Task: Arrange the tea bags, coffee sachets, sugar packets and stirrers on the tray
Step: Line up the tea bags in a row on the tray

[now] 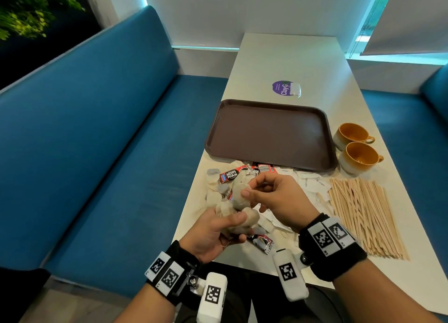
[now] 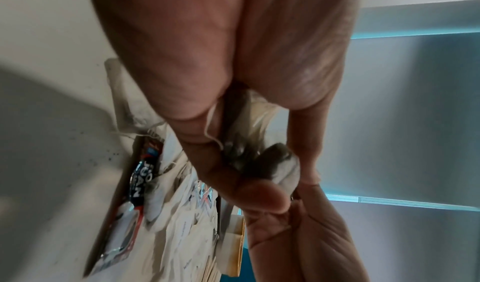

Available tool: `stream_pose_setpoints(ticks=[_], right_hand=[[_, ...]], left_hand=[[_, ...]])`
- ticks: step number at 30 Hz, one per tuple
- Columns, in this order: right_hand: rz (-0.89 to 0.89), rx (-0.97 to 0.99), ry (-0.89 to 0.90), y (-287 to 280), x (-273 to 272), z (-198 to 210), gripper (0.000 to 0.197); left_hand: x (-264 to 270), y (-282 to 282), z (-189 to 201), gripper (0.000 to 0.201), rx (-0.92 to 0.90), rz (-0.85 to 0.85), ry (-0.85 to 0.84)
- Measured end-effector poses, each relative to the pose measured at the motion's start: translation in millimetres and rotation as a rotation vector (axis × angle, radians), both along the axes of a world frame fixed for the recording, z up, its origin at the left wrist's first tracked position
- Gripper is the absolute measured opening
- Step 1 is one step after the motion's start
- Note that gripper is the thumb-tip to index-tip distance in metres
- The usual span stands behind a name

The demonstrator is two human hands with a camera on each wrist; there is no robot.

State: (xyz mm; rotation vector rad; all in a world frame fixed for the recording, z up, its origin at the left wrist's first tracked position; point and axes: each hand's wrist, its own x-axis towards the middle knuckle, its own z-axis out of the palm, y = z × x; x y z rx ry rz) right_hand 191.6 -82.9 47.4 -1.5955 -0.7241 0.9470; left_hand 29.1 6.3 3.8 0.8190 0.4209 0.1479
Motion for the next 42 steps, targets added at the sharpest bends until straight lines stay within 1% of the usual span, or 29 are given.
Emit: stream_pose_setpoints(ticks=[3,6,8,10,12,13,16,18,19,21,22,23,25,27,28,29,31,32,33,35,38,40,42], right_hand=[[-0.028,0.007,0.005,0.6,0.2,-1.1,0.017],[-0.074,0.018,0.012,1.2,1.6,-2.9,0.02],[-0.109,0.039,0.031,1.5,3.7,-4.0,0.022],[-0.14,0.073,0.05,1.6,4.9,-3.2,0.017],[-0.194,0.125,0.058,0.9,6.7,-2.2,0.011],[-0.227,0.151,0.061,0.4,7.7,-1.0,0.01],[-0.279,0.193,0.05,-2.3,11.3,4.4,0.007],[-0.21,0.182,0.066,-4.6,11.8,9.1,0.005],[-0.142,0.172,0.117,-5.9,10.9,10.9,0.004],[0.027,0.127,0.271,-7.9,6.7,12.1,0.008],[0.103,0.092,0.316,-8.2,3.3,10.8,0.01],[0.159,0.057,0.312,-8.1,-0.6,8.6,0.009],[0.183,-0.011,0.198,-5.7,-7.8,2.0,0.003],[0.121,-0.051,0.095,-2.1,-12.0,-5.4,0.003],[0.087,-0.061,0.07,-0.3,-12.7,-8.3,0.004],[0.066,-0.066,0.051,1.1,-13.1,-9.9,0.005],[0.069,-0.074,-0.007,3.1,-12.6,-10.9,0.006],[0.087,-0.077,-0.039,3.8,-12.8,-10.5,0.007],[0.105,-0.078,-0.058,4.9,-13.2,-9.9,0.009],[0.114,-0.078,-0.073,8.5,-14.2,-9.2,0.014],[0.035,-0.099,-0.092,17.5,-9.3,-14.4,0.014],[-0.026,-0.125,-0.138,23.8,-1.4,-20.8,0.008],[-0.074,-0.201,-0.234,29.2,6.3,-28.0,0.005]], left_hand=[[-0.2,0.8,-0.7,0.074,-0.007,0.007,-0.01],[-0.5,-1.0,-2.1,0.072,0.045,-0.045,0.003],[0.1,-3.0,-3.7,0.058,0.06,-0.044,0.052],[1.1,-4.1,-6.1,0.034,0.044,0.007,0.094],[2.2,-4.2,-6.2,0.019,0.012,0.074,0.14],[2.7,-3.0,-7.5,0.017,-0.01,0.112,0.156],[2.0,1.3,-7.4,0.029,-0.094,0.211,0.157],[1.6,4.4,-8.3,0.032,-0.101,0.276,0.158],[1.9,4.5,-8.4,0.034,-0.098,0.295,0.155],[2.9,3.0,-8.9,0.034,-0.092,0.318,0.139],[3.7,2.2,-7.8,0.033,-0.089,0.328,0.132],[4.5,1.8,-6.2,0.034,-0.096,0.327,0.126],[5.5,2.5,-3.5,0.044,-0.145,0.289,0.126],[4.9,3.0,-0.9,0.061,-0.215,0.238,0.113],[4.6,2.8,0.2,0.064,-0.239,0.227,0.097],[3.9,2.3,-0.2,0.062,-0.237,0.222,0.089],[3.0,0.9,-4.1,0.048,-0.158,0.198,0.051],[1.9,0.3,-6.8,0.045,-0.106,0.189,0.04],[0.6,-0.3,-9.5,0.046,-0.069,0.188,0.035],[-1.4,0.9,-10.6,0.045,-0.063,0.186,0.039],[-7.1,7.8,-12.2,0.033,-0.08,0.246,0.053],[-13.0,14.4,-12.4,0.038,-0.095,0.285,0.04],[-20.0,22.6,-12.9,0.04,-0.09,0.313,0.02]])
